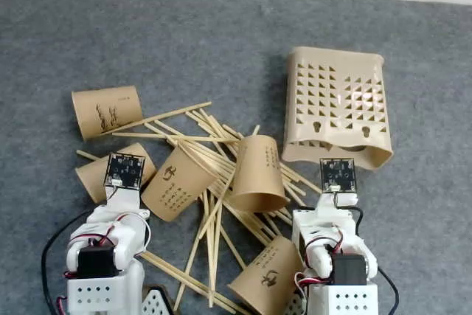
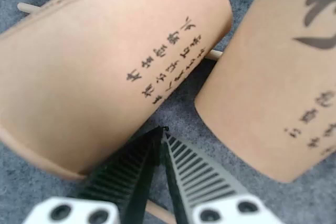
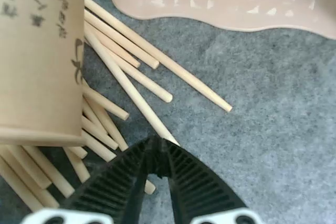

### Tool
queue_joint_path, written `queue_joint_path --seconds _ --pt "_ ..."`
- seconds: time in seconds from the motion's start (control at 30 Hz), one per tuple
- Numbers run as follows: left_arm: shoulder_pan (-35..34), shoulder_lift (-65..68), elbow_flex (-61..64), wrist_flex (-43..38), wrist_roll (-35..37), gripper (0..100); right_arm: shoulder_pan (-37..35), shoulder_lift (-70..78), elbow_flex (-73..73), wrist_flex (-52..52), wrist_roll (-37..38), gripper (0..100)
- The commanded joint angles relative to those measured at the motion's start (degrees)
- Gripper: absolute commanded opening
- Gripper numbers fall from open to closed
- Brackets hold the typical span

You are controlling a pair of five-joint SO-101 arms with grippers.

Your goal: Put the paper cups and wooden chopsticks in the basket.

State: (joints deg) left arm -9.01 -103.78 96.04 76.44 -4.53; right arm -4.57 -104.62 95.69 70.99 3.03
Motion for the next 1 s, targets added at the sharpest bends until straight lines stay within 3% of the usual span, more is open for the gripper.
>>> queue_joint_path --seconds 0.0,0.37,0.53,0.77,0.97 --pt "-0.6 -0.3 1.1 0.4 0.3 1 -0.7 -0.7 6.9 0.3 -0.2 0.6" --pt "-0.6 -0.3 1.1 0.4 0.3 1 2.5 -0.7 6.5 1.0 0.0 0.6" --pt "-0.6 -0.3 1.1 0.4 0.3 1 10.3 -0.7 -7.2 0.6 10.8 0.6" --pt "-0.6 -0.3 1.1 0.4 0.3 1 10.9 -0.7 -20.6 1.1 13.9 0.9" --pt "-0.6 -0.3 1.1 0.4 0.3 1 11.1 -0.6 -27.3 1.1 21.1 0.9"
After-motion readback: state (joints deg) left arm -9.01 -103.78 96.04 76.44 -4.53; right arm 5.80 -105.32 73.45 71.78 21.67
